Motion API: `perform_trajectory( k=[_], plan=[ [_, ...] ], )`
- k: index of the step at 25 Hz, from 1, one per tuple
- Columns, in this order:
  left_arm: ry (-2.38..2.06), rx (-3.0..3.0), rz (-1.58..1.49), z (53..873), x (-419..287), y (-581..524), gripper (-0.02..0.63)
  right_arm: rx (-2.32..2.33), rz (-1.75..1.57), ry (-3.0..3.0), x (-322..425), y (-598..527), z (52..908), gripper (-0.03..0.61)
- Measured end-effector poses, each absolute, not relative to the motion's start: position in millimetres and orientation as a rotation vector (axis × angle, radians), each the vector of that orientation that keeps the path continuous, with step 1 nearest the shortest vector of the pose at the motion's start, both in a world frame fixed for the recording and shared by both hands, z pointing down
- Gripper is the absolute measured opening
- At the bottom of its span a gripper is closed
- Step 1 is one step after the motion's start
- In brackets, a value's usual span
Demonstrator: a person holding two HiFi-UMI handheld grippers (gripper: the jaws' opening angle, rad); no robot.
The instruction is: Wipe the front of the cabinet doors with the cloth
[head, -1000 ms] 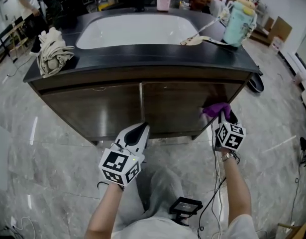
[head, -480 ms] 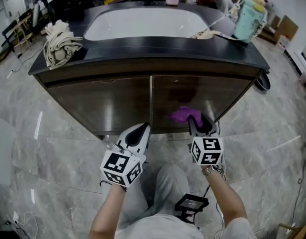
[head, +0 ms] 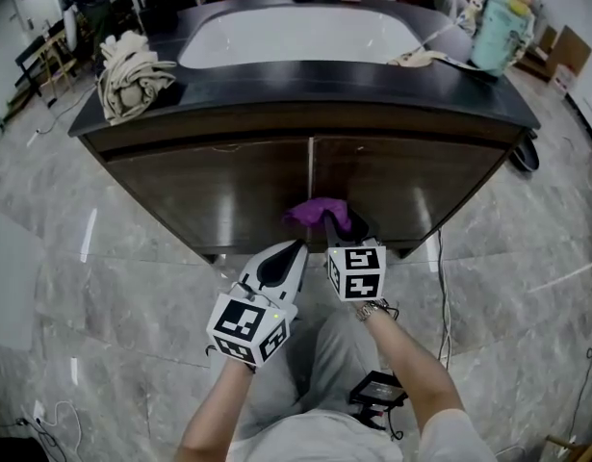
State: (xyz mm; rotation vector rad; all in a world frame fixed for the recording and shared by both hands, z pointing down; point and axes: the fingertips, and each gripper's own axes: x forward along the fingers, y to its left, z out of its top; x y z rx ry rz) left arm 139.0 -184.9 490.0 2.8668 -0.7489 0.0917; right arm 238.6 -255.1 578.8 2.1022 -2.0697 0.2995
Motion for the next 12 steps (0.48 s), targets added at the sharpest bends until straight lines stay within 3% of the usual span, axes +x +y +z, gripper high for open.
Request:
perform_trajectory(
  k=[12],
  plan=[
    [-0.774, 2.841, 0.093, 502, 142, -187, 0.006, 2.187, 0.300, -1.933, 323, -227, 591, 0.152]
  ],
)
